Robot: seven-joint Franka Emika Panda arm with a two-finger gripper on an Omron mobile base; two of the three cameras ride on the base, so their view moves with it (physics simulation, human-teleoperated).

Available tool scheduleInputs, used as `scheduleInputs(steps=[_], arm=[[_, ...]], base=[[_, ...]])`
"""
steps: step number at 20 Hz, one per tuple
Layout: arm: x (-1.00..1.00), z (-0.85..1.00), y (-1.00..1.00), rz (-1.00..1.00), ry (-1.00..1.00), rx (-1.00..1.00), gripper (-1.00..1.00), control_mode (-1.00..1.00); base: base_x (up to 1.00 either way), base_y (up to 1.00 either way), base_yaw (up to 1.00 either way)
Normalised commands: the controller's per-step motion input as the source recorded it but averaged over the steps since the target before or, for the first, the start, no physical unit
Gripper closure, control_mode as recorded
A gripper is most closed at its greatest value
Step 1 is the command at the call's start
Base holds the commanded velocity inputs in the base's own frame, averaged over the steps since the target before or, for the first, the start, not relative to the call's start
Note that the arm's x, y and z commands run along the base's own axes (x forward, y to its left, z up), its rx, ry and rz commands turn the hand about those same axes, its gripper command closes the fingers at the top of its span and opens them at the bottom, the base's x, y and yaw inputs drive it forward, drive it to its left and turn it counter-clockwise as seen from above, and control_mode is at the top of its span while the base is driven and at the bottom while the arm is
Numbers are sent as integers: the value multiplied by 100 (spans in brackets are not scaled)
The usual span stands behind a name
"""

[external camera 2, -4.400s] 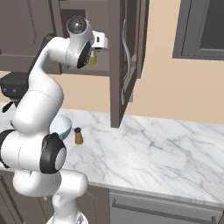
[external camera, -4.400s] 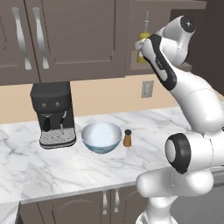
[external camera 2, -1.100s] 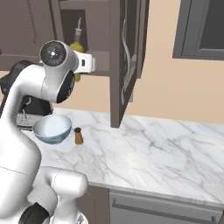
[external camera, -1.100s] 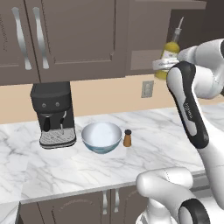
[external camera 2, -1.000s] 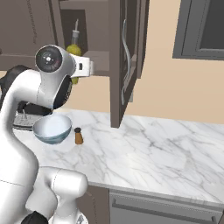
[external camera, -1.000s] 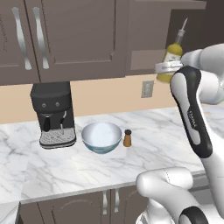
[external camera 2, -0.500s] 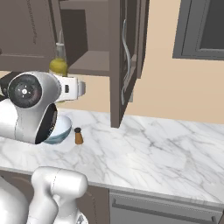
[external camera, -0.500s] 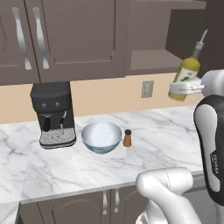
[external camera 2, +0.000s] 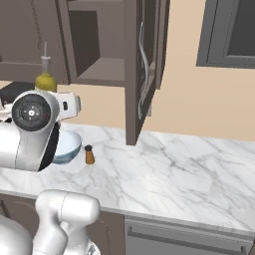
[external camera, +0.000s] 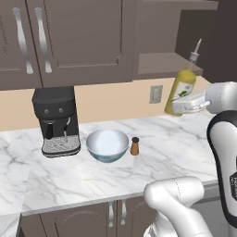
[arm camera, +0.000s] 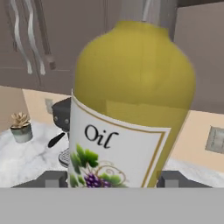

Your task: Retrieve the bottle and the shaker from the cabinet and place them next to the mixing bowl on the counter. Then add garlic from the fridge to the mixing bowl.

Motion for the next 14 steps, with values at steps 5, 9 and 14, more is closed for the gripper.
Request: scheduleInputs(steps=[5, 9, 14], arm=[[-6, -53, 34, 24, 5, -10, 100, -100], [-6, -71, 3, 18, 9, -13, 100, -100], [0, -70, 0, 16, 8, -16, 100, -100]], base=[[0, 0, 0], [0, 0, 0], [0, 0, 0]])
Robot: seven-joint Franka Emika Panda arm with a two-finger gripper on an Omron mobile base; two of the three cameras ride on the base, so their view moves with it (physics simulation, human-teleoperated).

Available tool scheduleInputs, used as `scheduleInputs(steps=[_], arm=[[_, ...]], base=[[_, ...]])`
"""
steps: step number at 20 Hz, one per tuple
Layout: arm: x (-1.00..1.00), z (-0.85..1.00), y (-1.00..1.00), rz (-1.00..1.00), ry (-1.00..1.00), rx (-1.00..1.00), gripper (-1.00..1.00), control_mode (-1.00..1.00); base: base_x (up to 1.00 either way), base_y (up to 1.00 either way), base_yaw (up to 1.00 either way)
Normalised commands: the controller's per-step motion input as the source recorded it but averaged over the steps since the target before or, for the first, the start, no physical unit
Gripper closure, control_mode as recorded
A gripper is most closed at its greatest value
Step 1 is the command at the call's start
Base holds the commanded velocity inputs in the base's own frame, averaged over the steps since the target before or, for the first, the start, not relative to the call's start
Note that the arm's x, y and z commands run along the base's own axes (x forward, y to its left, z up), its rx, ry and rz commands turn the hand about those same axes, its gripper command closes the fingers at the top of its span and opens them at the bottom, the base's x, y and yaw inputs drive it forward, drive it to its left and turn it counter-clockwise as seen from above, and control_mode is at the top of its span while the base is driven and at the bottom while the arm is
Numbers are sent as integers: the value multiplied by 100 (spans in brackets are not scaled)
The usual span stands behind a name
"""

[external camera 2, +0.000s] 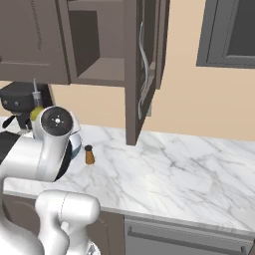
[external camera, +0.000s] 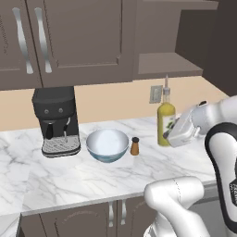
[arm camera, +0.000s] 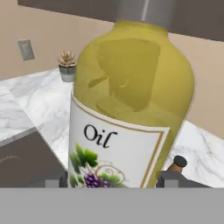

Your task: Retrieve the bottle and the shaker from the cabinet and place them next to the mixing bowl on the counter. Then add garlic from the fridge to the mixing bowl.

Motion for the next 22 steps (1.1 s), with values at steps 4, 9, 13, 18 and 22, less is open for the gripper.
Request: scheduleInputs(steps=[4, 9, 13, 18, 22], arm=[[0, -63, 0, 13, 7, -17, 100, -100], [0, -60, 0, 8, 6, -15, 100, -100], [17, -46, 0, 2, 0, -7, 100, -100], [32, -31, 0, 4, -1, -1, 100, -100], [51, -17, 0, 4, -1, 0, 100, -100]], base=[[0, 0, 0], [0, 0, 0], [0, 0, 0], [0, 0, 0], [0, 0, 0]])
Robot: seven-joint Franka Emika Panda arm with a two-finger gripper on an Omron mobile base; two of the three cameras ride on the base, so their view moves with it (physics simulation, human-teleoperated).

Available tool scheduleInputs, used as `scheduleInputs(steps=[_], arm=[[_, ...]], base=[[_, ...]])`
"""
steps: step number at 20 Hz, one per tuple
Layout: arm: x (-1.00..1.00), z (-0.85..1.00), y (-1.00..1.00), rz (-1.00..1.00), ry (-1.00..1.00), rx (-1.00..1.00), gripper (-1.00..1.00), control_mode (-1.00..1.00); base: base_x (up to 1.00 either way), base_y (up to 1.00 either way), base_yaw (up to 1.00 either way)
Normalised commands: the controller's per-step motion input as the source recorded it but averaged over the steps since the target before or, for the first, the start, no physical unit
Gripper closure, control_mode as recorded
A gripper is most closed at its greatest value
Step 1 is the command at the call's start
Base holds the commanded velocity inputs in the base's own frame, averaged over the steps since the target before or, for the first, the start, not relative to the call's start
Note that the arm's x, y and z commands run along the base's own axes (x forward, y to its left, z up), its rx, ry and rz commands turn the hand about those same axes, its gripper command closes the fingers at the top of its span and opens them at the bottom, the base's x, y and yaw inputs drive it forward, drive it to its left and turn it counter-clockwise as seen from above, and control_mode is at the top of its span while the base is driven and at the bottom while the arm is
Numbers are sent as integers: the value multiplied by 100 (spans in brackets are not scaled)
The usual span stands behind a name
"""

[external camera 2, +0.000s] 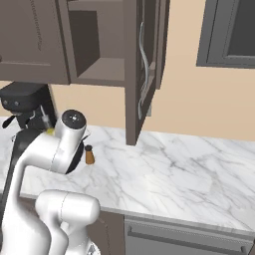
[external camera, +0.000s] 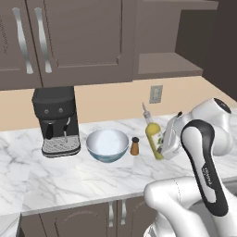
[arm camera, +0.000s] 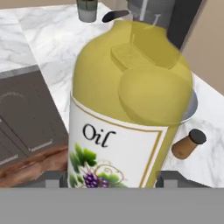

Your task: Retrieve the bottle and the shaker from the cabinet and place them next to the mixing bowl on the counter. Then add garlic from the fridge to the mixing bowl.

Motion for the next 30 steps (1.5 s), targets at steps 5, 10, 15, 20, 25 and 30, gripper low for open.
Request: scheduleInputs(steps=[5, 10, 15, 20, 25, 30], arm=[[60, -1, 0, 1, -6, 0, 100, -100], [57, 0, 0, 1, -7, 1, 100, -100], [35, 0, 3, 6, -7, 5, 100, -100], [0, -2, 5, 20, -3, 15, 100, -100], [2, -6, 8, 22, 0, 19, 100, -100], [1, -19, 4, 18, 0, 16, 100, -100]], base=[[0, 0, 0], [0, 0, 0], [0, 0, 0], [0, 0, 0], [0, 0, 0], [0, 0, 0]])
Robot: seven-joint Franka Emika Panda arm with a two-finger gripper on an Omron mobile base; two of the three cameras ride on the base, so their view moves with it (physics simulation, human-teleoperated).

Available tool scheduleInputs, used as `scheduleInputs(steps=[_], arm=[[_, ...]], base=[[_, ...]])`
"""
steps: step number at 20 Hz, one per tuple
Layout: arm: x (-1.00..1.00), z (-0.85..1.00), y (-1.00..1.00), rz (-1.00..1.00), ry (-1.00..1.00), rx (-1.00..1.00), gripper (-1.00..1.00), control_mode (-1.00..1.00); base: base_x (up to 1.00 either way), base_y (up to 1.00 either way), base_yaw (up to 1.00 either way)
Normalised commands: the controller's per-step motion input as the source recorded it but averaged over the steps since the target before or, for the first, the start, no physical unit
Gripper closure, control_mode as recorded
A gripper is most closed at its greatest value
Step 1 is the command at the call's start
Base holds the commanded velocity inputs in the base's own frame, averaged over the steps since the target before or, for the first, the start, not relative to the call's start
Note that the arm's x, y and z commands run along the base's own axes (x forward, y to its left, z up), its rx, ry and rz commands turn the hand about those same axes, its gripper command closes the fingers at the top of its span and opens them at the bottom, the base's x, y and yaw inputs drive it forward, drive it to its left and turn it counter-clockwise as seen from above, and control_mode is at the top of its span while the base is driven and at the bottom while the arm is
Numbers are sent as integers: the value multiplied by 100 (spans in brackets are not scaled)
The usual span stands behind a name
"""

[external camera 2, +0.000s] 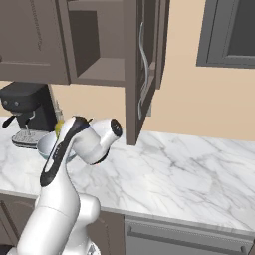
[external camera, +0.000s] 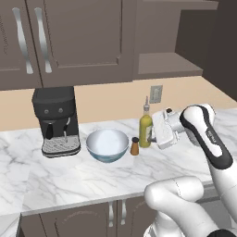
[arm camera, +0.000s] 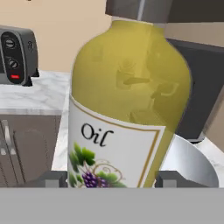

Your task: Retrieve the bottle and the shaker from the cabinet and place them next to the mixing bowl on the counter. Then add garlic from the fridge to the mixing bowl.

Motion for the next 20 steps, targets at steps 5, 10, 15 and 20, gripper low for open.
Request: scheduleInputs(steps=[5, 10, 15, 20], arm=[[8, -32, 0, 4, 0, 5, 100, -100], [3, -55, -1, 0, 0, 2, 100, -100], [0, -64, -2, 0, 5, 0, 100, -100], [0, -54, 0, 0, 3, 0, 100, -100]], base=[[0, 0, 0], [0, 0, 0], [0, 0, 0], [0, 0, 0]])
